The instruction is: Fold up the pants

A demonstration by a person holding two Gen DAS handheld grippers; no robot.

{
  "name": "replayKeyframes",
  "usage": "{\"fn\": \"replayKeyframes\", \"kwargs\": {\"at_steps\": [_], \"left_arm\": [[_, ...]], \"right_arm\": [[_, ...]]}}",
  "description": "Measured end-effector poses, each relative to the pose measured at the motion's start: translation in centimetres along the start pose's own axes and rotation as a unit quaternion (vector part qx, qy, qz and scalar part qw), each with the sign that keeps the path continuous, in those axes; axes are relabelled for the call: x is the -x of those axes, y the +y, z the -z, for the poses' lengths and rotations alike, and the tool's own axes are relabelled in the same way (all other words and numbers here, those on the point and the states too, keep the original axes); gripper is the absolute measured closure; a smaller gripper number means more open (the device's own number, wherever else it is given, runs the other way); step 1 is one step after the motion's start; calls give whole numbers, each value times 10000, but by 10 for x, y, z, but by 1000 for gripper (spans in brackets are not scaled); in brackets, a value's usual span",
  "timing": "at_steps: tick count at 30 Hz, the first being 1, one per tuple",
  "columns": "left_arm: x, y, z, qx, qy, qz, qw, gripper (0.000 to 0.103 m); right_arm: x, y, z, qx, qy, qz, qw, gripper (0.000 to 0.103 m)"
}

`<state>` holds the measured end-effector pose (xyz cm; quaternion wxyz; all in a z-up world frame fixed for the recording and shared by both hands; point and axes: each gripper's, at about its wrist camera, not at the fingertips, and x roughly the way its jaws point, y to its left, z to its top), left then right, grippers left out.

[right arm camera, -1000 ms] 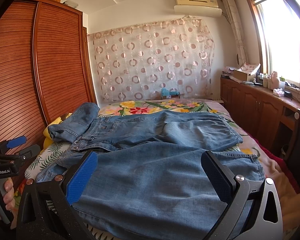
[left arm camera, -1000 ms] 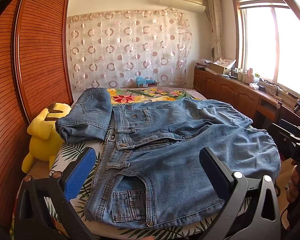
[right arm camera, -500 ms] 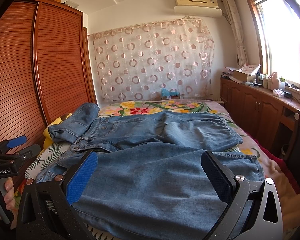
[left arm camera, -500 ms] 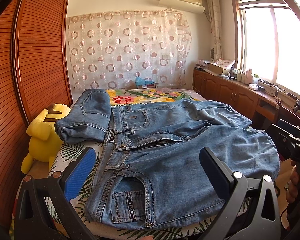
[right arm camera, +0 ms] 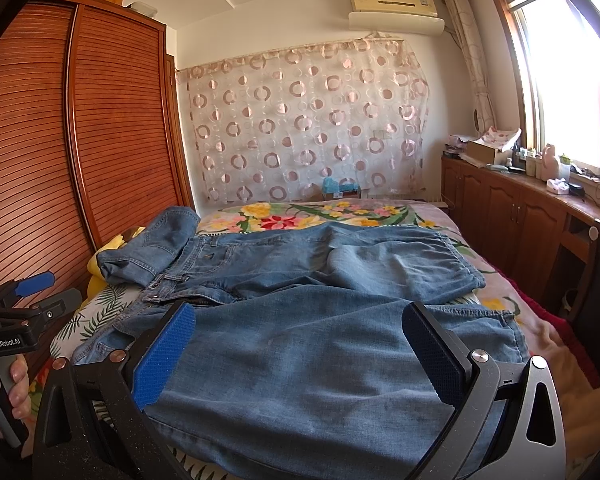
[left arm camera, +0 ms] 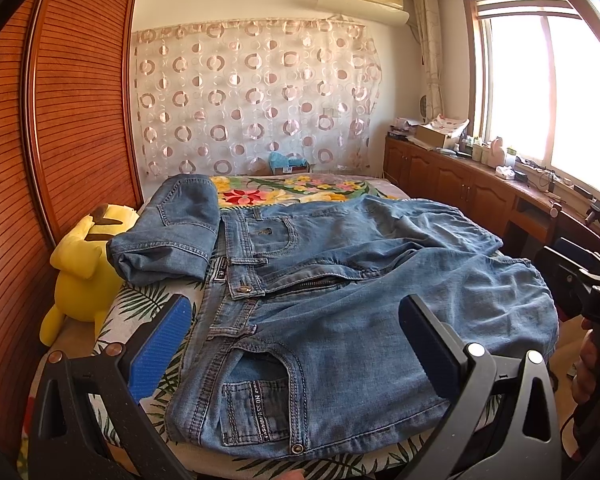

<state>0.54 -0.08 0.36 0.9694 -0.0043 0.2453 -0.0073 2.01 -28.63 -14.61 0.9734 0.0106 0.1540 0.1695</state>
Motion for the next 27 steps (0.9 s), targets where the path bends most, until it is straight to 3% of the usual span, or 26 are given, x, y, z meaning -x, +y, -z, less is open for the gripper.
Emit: {"fn": "replayKeyframes", "kwargs": {"at_steps": [19,27], "left_arm": [[-42,37,30,270,567,-140,9979,0],[-41,65,46,197,793,-409,9958,0]], "right_arm": [[-21,-30,15,-74,499,518,9974,0],[-29,-22,14,36,833,628,9945,0]]}}
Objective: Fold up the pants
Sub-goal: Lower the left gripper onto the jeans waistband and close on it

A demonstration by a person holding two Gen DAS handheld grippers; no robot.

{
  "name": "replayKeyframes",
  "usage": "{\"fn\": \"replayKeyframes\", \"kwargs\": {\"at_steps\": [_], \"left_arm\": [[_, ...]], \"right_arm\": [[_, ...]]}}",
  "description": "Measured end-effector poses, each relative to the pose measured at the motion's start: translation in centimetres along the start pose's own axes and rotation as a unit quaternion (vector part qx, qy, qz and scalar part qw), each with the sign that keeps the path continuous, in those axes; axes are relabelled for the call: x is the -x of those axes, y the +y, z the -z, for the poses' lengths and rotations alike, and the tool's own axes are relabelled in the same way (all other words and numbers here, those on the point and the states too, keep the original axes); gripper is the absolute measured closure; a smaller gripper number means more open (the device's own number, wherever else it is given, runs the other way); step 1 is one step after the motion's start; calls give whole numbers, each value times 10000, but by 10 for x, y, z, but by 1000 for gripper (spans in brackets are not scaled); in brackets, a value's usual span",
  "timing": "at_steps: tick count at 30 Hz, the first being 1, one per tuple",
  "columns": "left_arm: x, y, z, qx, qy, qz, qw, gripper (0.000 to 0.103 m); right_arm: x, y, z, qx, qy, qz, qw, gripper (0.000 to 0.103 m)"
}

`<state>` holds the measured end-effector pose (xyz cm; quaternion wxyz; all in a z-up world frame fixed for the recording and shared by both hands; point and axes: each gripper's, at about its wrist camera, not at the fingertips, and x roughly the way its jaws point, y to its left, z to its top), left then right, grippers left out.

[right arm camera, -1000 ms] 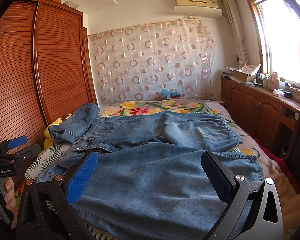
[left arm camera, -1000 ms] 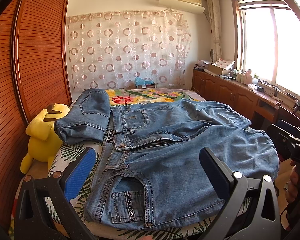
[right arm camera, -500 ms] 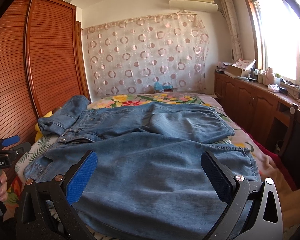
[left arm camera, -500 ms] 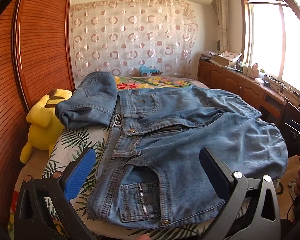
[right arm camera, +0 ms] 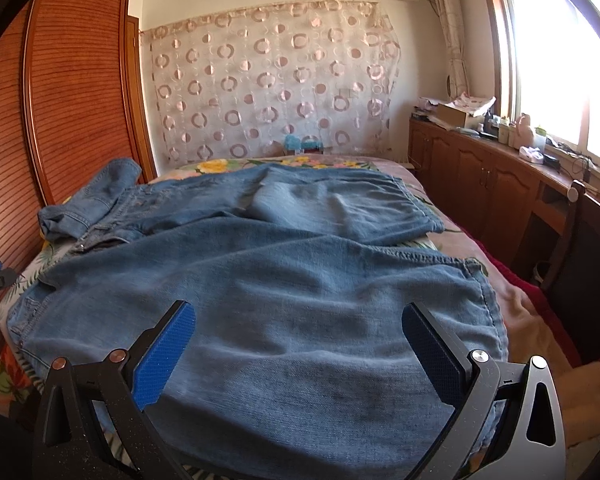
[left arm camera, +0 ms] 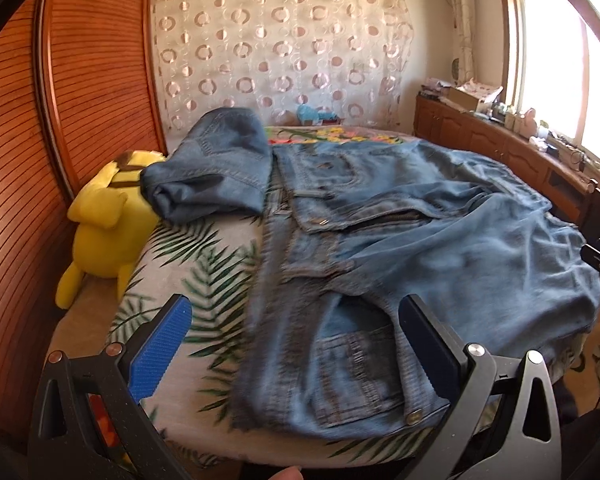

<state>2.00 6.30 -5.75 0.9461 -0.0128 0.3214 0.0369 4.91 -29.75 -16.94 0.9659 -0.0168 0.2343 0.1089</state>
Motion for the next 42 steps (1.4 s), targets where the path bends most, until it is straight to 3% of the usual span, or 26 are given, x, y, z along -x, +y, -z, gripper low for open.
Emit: {"fn": "replayKeyframes", "kwargs": {"at_steps": [8,18,19,21,23,29,32,34,42], "left_arm": [[-4,37,25,227,296,-5,9993,0],[-1,45,51,385,568,534,9962,7],[1,43,53,362,553,551,9963,13],[0,41,57,383,611,651,9953,39],[0,41,57,431,554,634,9955,40],[-3,32,53,303,560,634,9960,56],[-4,28,52,240,527,636,9963,67],[-2,27,51,238,494,695,9961,82],[27,13,3,89,-219,898,9957,86]], "right_arm": [[0,6,-6,78,167,25,9998,0],[-5,-2,-1,40,158,-9,9999,0],[-4,-3,-1,36,162,-7,9999,0],[-5,-5,0,23,169,-4,9999,0],[-6,-7,1,21,189,5,9998,0],[-3,-13,1,6,217,57,9997,0],[-1,-17,2,-45,218,81,9997,0],[1,-19,3,-73,224,79,9997,0],[5,-20,-2,-103,237,-3,9997,0]]}}
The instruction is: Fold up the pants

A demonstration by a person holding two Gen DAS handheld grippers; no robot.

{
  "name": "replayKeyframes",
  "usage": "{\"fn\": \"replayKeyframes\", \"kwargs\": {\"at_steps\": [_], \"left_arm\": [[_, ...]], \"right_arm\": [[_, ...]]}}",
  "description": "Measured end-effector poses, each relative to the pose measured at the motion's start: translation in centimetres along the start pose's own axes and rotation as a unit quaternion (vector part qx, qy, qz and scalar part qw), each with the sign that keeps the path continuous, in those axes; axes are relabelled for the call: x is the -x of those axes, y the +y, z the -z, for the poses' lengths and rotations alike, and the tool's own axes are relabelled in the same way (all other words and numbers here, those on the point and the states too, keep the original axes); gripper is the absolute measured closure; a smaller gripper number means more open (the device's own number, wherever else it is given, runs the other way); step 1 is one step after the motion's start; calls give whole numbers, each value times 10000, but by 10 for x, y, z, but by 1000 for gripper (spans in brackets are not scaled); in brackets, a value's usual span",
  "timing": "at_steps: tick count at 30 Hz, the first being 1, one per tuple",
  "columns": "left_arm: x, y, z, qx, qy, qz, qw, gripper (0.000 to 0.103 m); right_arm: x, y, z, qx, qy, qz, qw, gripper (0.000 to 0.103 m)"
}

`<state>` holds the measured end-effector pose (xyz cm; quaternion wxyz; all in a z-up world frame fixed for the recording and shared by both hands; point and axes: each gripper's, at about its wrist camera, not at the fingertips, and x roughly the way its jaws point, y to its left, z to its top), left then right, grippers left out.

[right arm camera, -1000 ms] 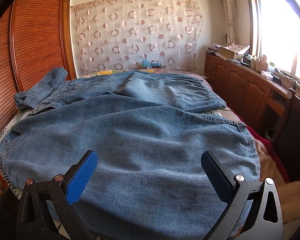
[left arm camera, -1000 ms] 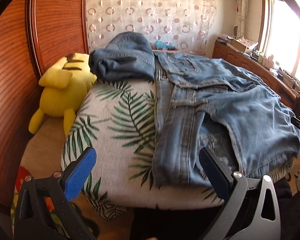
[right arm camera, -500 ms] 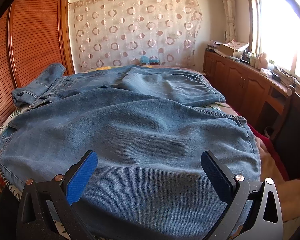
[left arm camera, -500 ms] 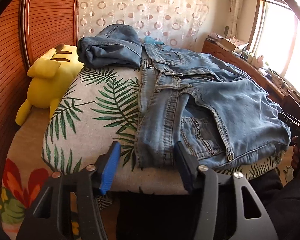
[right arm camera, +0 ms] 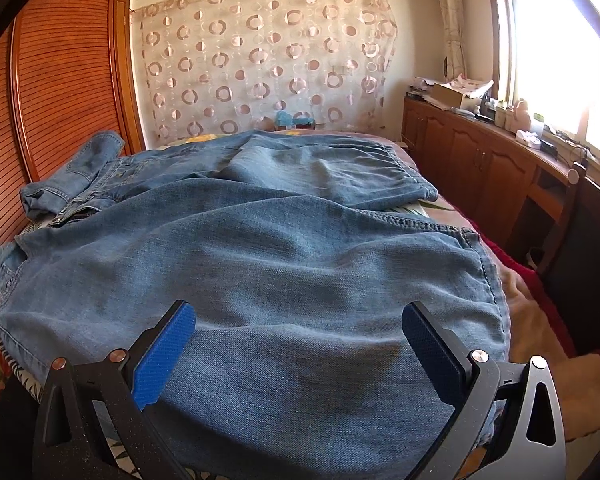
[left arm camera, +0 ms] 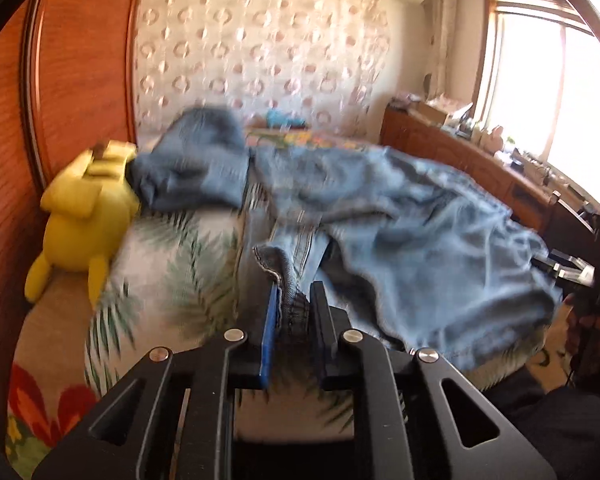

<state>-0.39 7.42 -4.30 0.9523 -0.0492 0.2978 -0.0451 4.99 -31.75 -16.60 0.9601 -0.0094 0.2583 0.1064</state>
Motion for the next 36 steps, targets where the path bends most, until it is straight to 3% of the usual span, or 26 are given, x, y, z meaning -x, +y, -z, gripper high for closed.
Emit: {"fn": "replayKeyframes", "kwargs": {"at_steps": [5,12,16,22,27,36], "left_arm": [[-4,-20,-46,-451,-423,57,9981,86],[-41,-38,-99,-707,-587,160,9956,86],[-66,-45,-130,-580,-671,246,9957,86],[-95,-53,-167,-596,-775,9,9952,86],[-129,-49,-171,-546,-509,-180,9970,86],[-152,-49,-154,-480,-183,-351,9981,86]], "right_arm": [[4,-4,-3,-29,-32,-83,10000,0],[11,-9,-4,-142,-57,-198,9997,0],[12,-8,-6,-117,-71,-255,9996,0],[13,-4,-10,-44,-64,-400,9992,1],[13,-5,-10,54,-60,-498,9987,1],[-1,-7,11,220,434,-749,9960,16]]}}
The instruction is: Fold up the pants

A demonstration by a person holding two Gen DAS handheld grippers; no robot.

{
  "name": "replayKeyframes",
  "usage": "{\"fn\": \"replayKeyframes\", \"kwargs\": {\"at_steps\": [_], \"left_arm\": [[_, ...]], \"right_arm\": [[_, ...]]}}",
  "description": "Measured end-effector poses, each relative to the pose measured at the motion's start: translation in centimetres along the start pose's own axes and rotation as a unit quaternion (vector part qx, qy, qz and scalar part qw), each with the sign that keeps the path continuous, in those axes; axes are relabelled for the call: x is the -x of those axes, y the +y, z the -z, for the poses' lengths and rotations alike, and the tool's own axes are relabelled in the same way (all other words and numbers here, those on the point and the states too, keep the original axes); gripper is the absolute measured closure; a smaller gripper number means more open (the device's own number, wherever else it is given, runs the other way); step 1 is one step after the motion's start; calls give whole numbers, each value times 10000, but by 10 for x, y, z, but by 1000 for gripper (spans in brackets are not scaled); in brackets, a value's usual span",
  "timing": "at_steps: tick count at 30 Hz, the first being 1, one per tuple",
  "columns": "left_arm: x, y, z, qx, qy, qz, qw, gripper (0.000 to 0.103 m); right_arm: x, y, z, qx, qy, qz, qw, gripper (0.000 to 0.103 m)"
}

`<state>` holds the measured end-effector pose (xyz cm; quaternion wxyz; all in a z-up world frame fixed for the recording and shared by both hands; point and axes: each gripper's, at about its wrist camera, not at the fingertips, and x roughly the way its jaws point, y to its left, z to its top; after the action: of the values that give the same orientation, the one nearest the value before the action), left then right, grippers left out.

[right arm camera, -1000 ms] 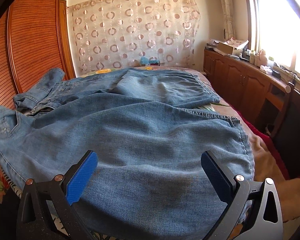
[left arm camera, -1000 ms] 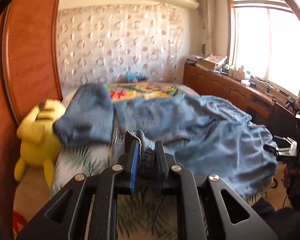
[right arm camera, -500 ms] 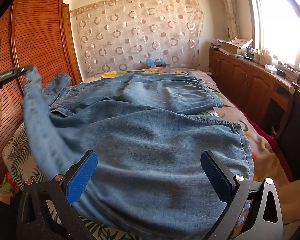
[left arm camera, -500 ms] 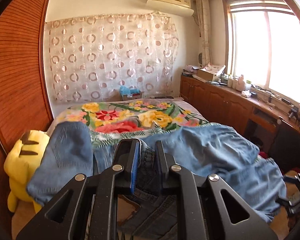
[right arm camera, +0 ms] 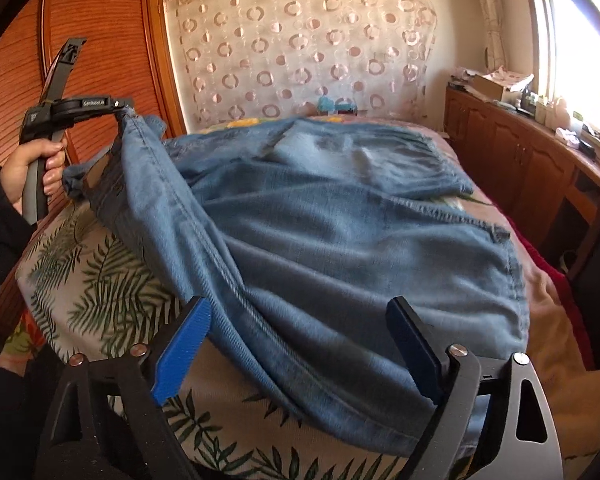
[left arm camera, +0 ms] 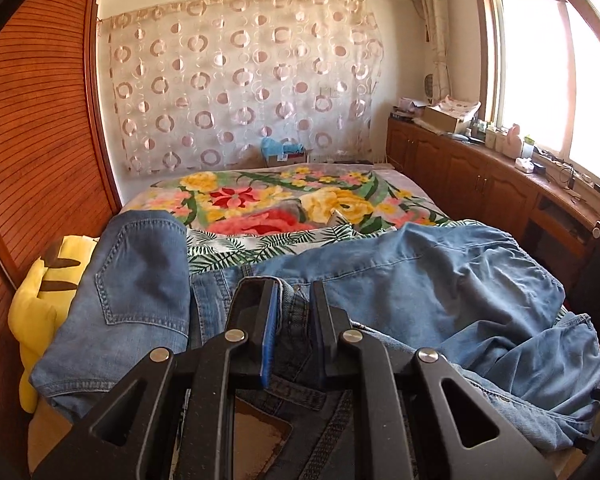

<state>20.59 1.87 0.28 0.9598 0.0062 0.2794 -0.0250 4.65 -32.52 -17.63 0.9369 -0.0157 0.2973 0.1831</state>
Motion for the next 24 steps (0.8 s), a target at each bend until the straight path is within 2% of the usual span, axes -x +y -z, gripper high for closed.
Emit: {"fn": "replayKeyframes", "kwargs": {"at_steps": [6,12,15,17,22,24], "left_arm": [[1,1,-2,38,-63,7,10000,86],[6,0,-3,80,-174,25,9998,86],[8,3,-5,132,-204,70,9997,86],[11,4,-5,134,-236,85,9996,86],[22,6,-10,86,-349,102,9993,86],[26,10,-13,100,-402,133,9991,86]], "right_arm": [[3,1,10,160,231,-3,9996,25],[11,-6,13,282,333,180,9989,41],[15,-7,11,328,344,260,9985,55],[14,-9,10,332,350,212,9986,69],[18,-20,-6,164,162,97,9997,90],[23,-24,-18,223,25,152,9996,94]]}}
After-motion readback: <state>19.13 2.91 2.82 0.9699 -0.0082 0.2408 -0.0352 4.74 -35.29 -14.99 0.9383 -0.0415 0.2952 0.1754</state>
